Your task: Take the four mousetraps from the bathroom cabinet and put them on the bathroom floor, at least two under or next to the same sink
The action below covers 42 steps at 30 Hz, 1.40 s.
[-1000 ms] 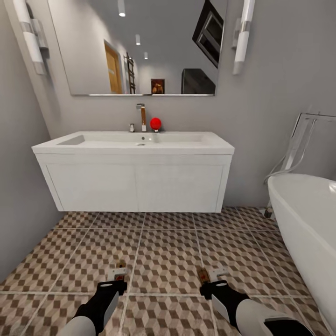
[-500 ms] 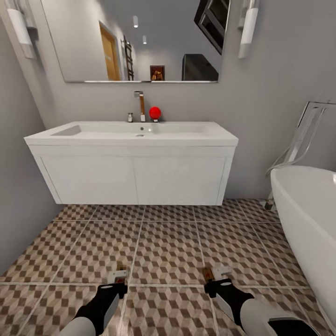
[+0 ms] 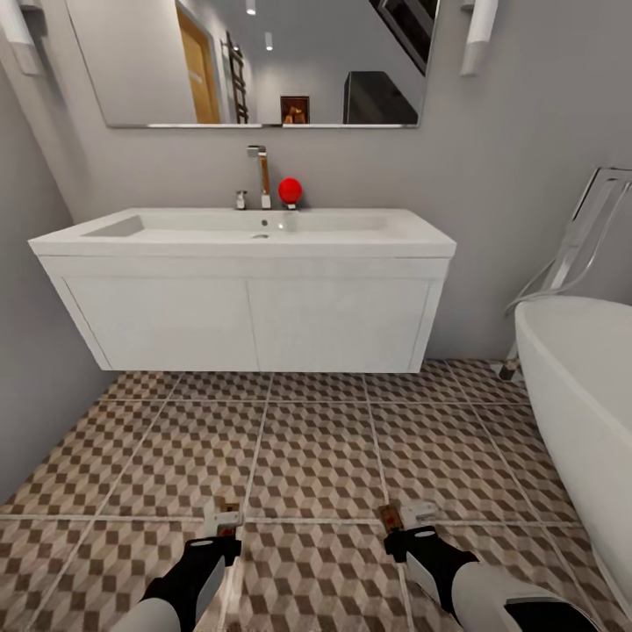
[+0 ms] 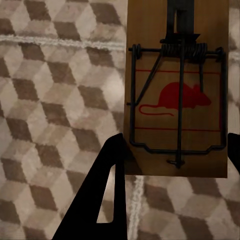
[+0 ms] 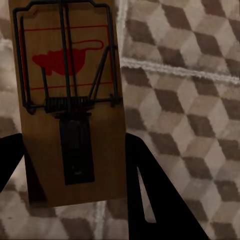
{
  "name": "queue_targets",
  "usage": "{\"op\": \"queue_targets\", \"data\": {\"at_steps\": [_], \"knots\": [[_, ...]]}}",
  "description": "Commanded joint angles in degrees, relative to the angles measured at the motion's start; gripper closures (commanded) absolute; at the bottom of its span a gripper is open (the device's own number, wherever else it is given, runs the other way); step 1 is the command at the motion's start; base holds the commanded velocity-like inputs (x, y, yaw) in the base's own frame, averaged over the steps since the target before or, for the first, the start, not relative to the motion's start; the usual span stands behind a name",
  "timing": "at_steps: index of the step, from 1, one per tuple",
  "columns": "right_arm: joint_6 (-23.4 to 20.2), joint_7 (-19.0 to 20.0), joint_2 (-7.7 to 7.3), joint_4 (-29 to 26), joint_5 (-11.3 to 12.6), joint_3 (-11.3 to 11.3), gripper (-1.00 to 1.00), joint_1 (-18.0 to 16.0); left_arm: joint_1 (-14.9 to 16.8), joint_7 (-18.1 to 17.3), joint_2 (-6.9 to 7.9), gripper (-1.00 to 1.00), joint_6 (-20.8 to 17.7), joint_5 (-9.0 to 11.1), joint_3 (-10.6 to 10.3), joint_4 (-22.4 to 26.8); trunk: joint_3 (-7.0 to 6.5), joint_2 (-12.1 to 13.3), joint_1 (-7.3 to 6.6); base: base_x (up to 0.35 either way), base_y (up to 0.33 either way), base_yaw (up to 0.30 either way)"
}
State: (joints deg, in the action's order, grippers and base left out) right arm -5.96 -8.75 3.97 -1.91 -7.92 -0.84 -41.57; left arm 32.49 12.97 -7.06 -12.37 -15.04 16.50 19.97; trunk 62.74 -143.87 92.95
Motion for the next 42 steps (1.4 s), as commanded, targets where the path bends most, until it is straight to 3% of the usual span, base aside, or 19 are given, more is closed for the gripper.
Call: {"op": "queue_targets", "data": {"at_steps": [1, 19, 25, 42], "knots": [[-0.5, -0.3, 0.03, -0.1, -0.4, -0.1, 1.00, 0.0, 0.0, 0.0, -0.06, 1.00, -0.3, -0.7, 0.3, 0.1, 0.28, 0.0, 0.01, 0.000, 0.000, 0.000], [-0.6, -0.2, 0.08, -0.1, -0.5, 0.0, 1.00, 0.0, 0.0, 0.0, 0.03, 1.00, 0.2, -0.5, 0.3, 1.0, 4.26, -0.3, 0.47, 0.000, 0.000, 0.000], [-0.6, -0.2, 0.02, -0.1, -0.5, 0.0, 1.00, 0.0, 0.0, 0.0, 0.03, 1.00, 0.3, -0.5, 0.3, 1.1, 4.26, -0.3, 0.47, 0.000, 0.000, 0.000], [-0.5, -0.2, 0.03, -0.1, -0.5, -0.2, 1.00, 0.0, 0.0, 0.0, 0.03, 1.00, 0.2, -0.5, 0.3, 1.0, 8.03, -0.5, 0.91, 0.000, 0.000, 0.000]]}}
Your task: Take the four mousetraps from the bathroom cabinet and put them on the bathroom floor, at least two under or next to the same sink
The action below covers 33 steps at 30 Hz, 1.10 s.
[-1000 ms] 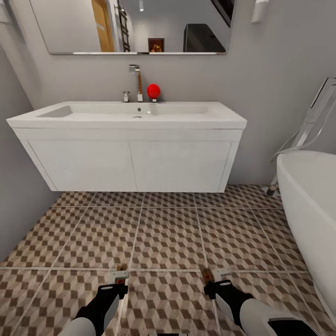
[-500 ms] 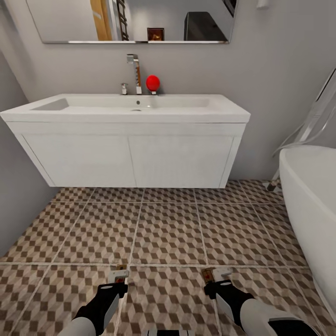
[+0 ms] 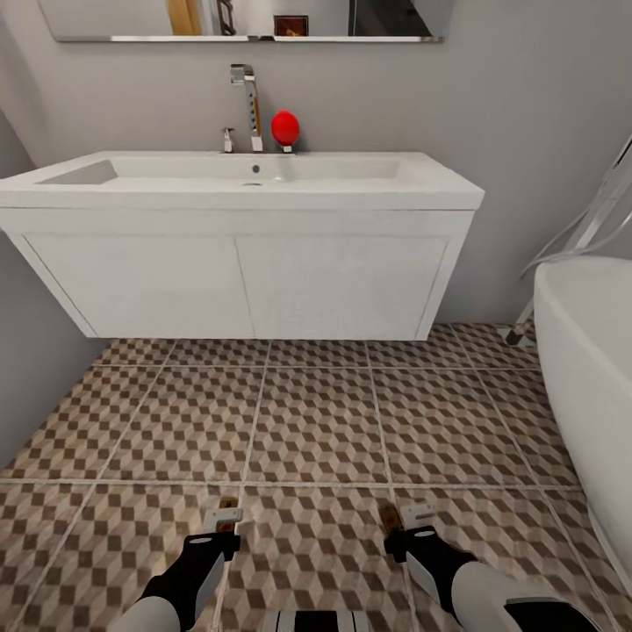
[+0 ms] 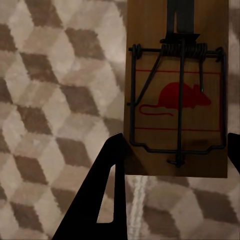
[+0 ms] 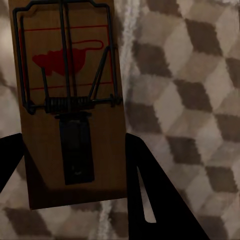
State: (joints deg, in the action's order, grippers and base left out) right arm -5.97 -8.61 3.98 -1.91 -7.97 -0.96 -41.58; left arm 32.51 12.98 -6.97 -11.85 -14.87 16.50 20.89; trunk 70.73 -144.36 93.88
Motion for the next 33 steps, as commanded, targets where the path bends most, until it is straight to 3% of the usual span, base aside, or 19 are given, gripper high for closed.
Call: {"op": "queue_targets", "data": {"at_steps": [1, 33], "knots": [[-0.4, -0.4, 0.04, -0.1, -0.4, -0.1, 1.00, 0.0, 0.0, 0.0, -0.06, 1.00, -0.3, -0.7, 0.3, 0.1, 0.27, 0.0, 0.01, 0.000, 0.000, 0.000], [-0.5, -0.1, 0.06, -0.1, -0.6, -0.6, 1.00, 0.0, 0.0, 0.1, -0.18, 1.00, -0.3, -0.7, 0.2, 0.3, 0.49, 0.0, 0.04, 0.000, 0.000, 0.000]]}}
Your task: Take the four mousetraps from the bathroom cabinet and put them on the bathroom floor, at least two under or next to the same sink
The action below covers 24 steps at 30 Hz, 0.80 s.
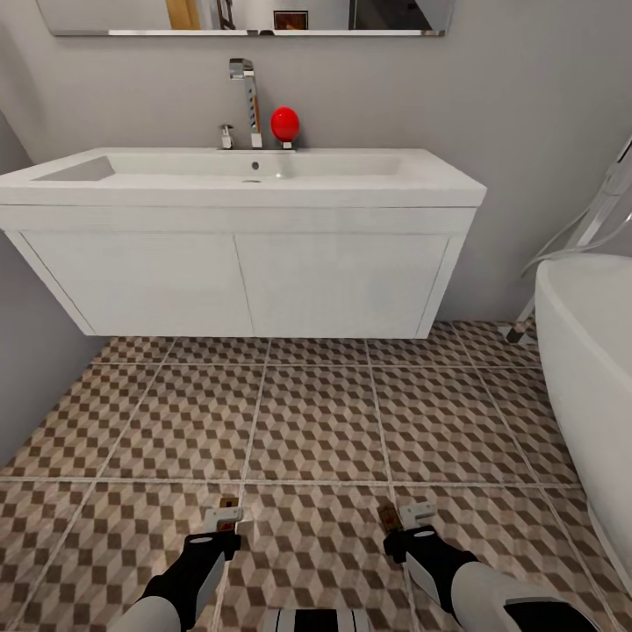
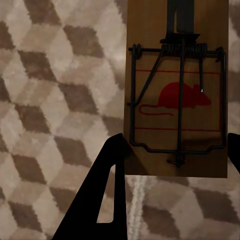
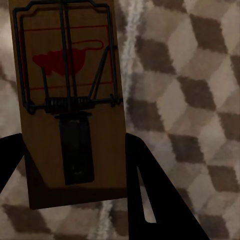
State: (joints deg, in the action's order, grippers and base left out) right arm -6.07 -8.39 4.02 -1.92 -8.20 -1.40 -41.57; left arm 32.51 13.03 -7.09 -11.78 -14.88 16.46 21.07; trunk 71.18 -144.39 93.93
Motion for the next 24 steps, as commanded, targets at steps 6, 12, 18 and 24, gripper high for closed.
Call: {"op": "queue_targets", "data": {"at_steps": [6, 12, 18, 24], "knots": [[-0.5, -0.5, 0.10, -0.1, -0.6, -0.2, 1.00, 0.0, 0.0, 0.1, -0.11, 1.00, -0.3, -0.7, 0.3, 0.1, 0.04, 0.0, -0.01, 0.000, 0.000, 0.000], [-0.4, -0.6, 0.11, -0.1, -0.6, -0.2, 1.00, 0.0, 0.0, 0.1, -0.12, 1.00, -0.3, -0.6, 0.3, 0.1, 0.04, 0.0, -0.01, 0.000, 0.000, 0.000], [-0.4, -0.6, 0.11, -0.1, -0.6, -0.2, 1.00, 0.0, 0.0, 0.1, -0.19, 1.00, -0.4, -0.6, 0.3, 0.1, 1.15, -0.1, 0.12, 0.000, 0.000, 0.000], [-0.4, -0.5, 0.11, -0.1, -0.5, -0.2, 1.00, 0.0, 0.0, 0.1, -0.15, 1.00, -0.5, -0.6, 0.4, 0.1, 2.48, -0.2, 0.27, 0.000, 0.000, 0.000]]}}
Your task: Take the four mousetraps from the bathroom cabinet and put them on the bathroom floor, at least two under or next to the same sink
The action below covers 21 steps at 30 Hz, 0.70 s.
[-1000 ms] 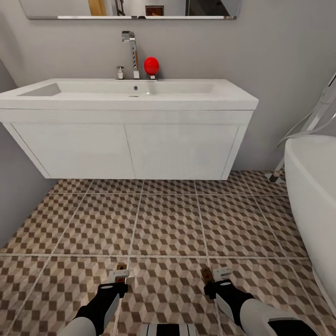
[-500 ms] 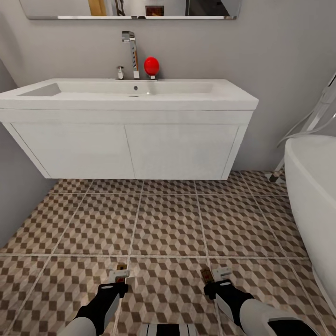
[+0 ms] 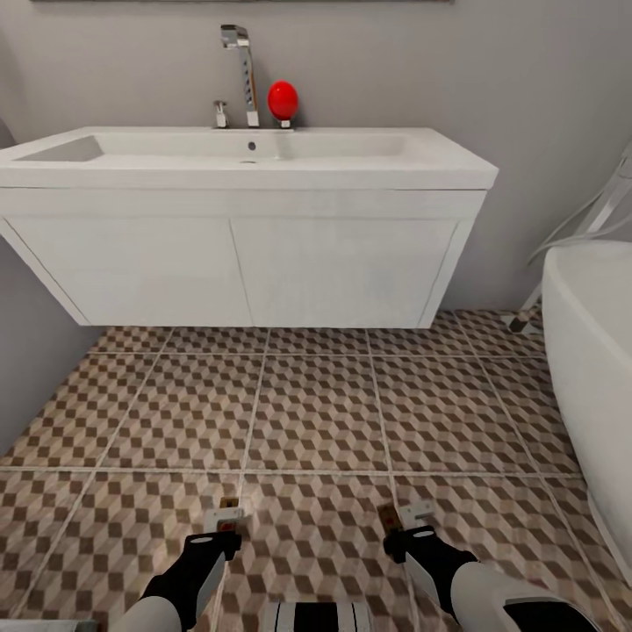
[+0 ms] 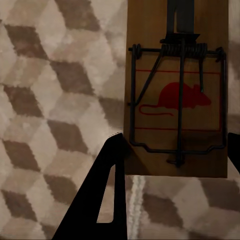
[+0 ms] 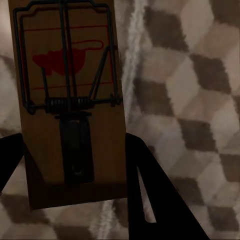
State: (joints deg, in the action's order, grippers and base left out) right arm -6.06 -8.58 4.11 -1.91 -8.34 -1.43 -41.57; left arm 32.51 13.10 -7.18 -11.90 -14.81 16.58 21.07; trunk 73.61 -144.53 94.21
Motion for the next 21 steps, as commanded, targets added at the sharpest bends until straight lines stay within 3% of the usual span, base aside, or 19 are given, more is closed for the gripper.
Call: {"op": "queue_targets", "data": {"at_steps": [1, 10, 21], "knots": [[-0.4, -0.3, 0.02, -0.1, -0.4, -0.1, 1.00, 0.0, 0.0, 0.0, -0.05, 1.00, -0.4, -0.7, 0.3, 0.1, 0.27, 0.0, 0.01, 0.000, 0.000, 0.000], [-0.4, -0.3, 0.02, -0.1, -0.4, 0.0, 1.00, 0.0, 0.0, 0.0, -0.03, 1.00, -0.5, -0.7, 0.3, 0.1, 2.26, -0.2, 0.24, 0.000, 0.000, 0.000], [-0.3, -0.4, 0.02, -0.1, -0.4, -0.1, 1.00, 0.0, 0.0, 0.0, -0.01, 1.00, -0.2, -0.7, 0.3, 0.3, 2.26, -0.2, 0.24, 0.000, 0.000, 0.000]]}}
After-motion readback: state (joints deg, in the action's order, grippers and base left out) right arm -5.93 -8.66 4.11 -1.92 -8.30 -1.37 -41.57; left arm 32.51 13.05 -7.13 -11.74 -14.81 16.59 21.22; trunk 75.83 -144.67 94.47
